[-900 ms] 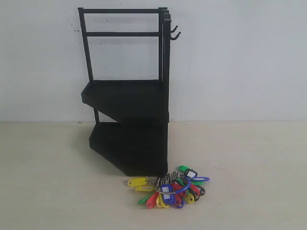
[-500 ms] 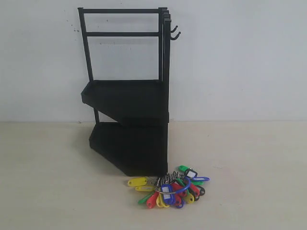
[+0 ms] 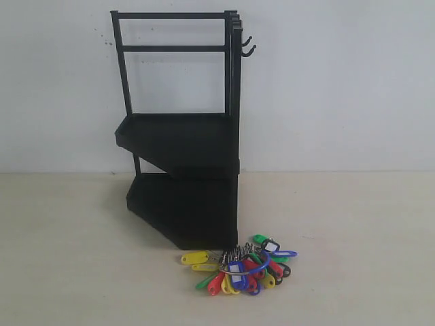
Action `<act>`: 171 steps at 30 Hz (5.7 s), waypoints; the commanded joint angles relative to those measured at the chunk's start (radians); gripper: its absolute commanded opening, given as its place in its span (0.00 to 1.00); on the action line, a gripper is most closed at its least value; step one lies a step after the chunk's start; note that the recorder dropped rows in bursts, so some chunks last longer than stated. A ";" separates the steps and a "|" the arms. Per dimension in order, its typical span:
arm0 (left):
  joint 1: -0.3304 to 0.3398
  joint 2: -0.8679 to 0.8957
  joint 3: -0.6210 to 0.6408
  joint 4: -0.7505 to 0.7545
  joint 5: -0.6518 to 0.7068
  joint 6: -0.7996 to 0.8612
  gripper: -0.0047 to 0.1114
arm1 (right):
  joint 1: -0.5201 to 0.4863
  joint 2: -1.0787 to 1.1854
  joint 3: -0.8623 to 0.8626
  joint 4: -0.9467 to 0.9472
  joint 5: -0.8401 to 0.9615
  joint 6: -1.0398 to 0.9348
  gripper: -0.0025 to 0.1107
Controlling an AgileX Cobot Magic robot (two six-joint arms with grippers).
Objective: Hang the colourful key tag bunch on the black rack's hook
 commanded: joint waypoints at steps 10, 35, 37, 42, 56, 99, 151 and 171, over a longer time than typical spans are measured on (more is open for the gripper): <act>0.002 0.004 -0.002 -0.003 -0.002 0.000 0.08 | 0.001 0.704 -0.011 0.994 0.384 -0.929 0.02; 0.002 0.004 -0.002 -0.003 -0.002 0.000 0.08 | 0.199 1.348 -0.145 1.660 0.216 -1.272 0.40; 0.002 0.004 -0.002 -0.003 -0.002 0.000 0.08 | 0.203 1.348 -0.145 1.660 0.209 -1.275 0.40; 0.002 0.004 -0.002 -0.003 -0.002 0.000 0.08 | 0.225 1.348 -0.155 1.660 0.166 -1.280 0.40; 0.002 0.004 -0.002 -0.003 -0.002 0.000 0.08 | 0.249 1.348 -0.177 1.660 0.114 -1.272 0.40; 0.002 0.004 -0.002 -0.003 -0.002 0.000 0.08 | 0.259 1.284 -0.267 1.266 0.085 -1.073 0.02; 0.002 0.004 -0.002 -0.003 -0.002 0.000 0.08 | 0.259 1.186 -0.267 0.276 0.264 -0.481 0.45; 0.002 0.004 -0.002 -0.003 -0.002 0.000 0.08 | 0.259 1.000 -0.293 0.074 0.233 -0.357 0.02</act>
